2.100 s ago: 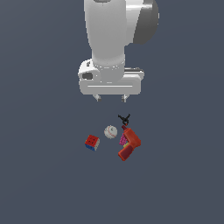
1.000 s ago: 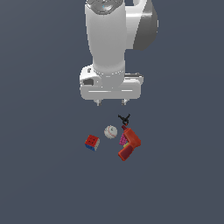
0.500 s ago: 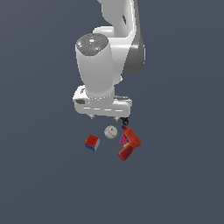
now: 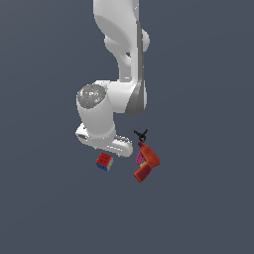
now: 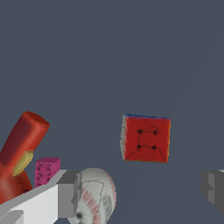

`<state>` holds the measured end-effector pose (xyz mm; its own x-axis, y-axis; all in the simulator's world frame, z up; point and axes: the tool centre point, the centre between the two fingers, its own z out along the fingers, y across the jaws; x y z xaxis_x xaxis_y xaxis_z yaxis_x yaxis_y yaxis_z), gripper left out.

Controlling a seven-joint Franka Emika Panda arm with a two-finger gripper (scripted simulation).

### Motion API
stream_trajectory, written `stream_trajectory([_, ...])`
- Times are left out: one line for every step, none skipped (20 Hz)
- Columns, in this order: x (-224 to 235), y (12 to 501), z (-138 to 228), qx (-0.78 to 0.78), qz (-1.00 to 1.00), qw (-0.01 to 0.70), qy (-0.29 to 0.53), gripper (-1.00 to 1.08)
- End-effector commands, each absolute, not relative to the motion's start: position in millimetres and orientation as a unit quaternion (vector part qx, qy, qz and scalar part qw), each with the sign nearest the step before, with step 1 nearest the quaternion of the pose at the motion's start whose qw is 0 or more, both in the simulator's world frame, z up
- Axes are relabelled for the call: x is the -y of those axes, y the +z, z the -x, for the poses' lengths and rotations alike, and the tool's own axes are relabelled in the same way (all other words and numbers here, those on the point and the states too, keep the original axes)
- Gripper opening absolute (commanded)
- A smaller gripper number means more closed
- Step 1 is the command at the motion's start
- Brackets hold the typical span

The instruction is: Pick up a designated object from a clutter of objects.

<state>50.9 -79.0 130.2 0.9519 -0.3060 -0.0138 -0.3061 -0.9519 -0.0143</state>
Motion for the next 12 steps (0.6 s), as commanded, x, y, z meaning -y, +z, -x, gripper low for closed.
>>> stream_trajectory([88.1,113.0,-53.2,-0.171,0.985,0.005,0.003,1.00])
stream_trajectory([91.1,107.4,-53.5,-0.176,0.984,0.004,0.002,1.00])
stream_trajectory([93.7,102.4,-53.8,-0.180,0.984,0.003,0.002,1.00])
stream_trajectory([96.1,98.0,-54.0,-0.184,0.983,0.003,0.002,1.00])
stream_trajectory([98.1,94.1,-54.1,-0.187,0.982,0.002,0.001,1.00])
stream_trajectory([99.8,90.9,-54.2,-0.190,0.982,0.001,0.001,1.00])
stream_trajectory([101.2,88.2,-54.2,-0.192,0.981,0.001,0.000,1.00])
stream_trajectory([102.3,86.1,-54.3,-0.194,0.981,0.001,0.000,1.00])
stream_trajectory([103.1,84.6,-54.3,-0.195,0.981,0.000,0.000,1.00])
stream_trajectory([103.6,83.7,-54.3,-0.196,0.981,0.000,0.000,1.00])
stream_trajectory([103.8,83.5,-54.3,-0.197,0.980,0.000,0.000,1.00])
stream_trajectory([103.1,84.6,-53.8,-0.195,0.981,0.000,0.001,1.00])
